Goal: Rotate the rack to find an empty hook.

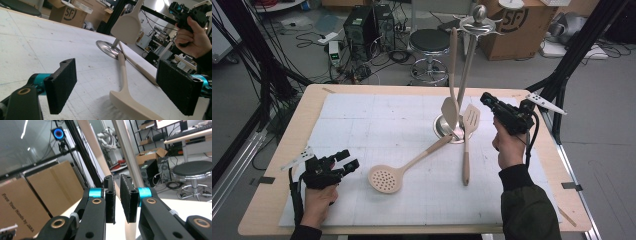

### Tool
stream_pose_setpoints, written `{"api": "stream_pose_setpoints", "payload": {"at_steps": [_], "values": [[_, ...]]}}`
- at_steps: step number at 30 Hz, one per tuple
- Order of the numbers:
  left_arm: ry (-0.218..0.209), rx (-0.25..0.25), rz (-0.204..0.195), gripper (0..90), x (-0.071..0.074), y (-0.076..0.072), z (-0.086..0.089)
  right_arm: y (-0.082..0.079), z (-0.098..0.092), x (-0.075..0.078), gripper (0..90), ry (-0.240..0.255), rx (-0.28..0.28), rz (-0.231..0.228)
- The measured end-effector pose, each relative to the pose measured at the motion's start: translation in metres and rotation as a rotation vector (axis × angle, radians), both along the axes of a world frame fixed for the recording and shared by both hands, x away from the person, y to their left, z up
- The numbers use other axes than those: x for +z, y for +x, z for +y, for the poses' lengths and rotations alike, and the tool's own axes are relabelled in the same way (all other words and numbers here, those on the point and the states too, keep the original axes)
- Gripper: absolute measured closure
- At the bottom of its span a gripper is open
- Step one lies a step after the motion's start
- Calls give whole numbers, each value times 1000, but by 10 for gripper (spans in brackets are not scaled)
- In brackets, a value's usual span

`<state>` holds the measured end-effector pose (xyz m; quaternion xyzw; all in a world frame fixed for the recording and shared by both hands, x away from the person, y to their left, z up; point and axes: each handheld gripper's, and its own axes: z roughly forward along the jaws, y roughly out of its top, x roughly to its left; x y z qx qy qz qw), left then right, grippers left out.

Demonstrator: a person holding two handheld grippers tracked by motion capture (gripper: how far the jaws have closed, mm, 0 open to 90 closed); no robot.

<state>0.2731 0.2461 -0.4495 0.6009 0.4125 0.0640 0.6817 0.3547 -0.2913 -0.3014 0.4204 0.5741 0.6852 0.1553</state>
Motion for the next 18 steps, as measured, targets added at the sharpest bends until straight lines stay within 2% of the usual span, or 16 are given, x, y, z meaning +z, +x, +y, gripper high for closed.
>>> {"api": "stream_pose_setpoints", "payload": {"at_steps": [6, 14, 18], "values": [[3, 0, 3, 179, 0, 0, 0, 8, -4, 13, 868, 52, -7, -10], [14, 4, 4, 181, -1, 0, 0, 17, 1, 24, 898, 61, 15, -43], [15, 7, 3, 181, -1, 0, 1, 20, 1, 27, 899, 93, 18, -43]]}}
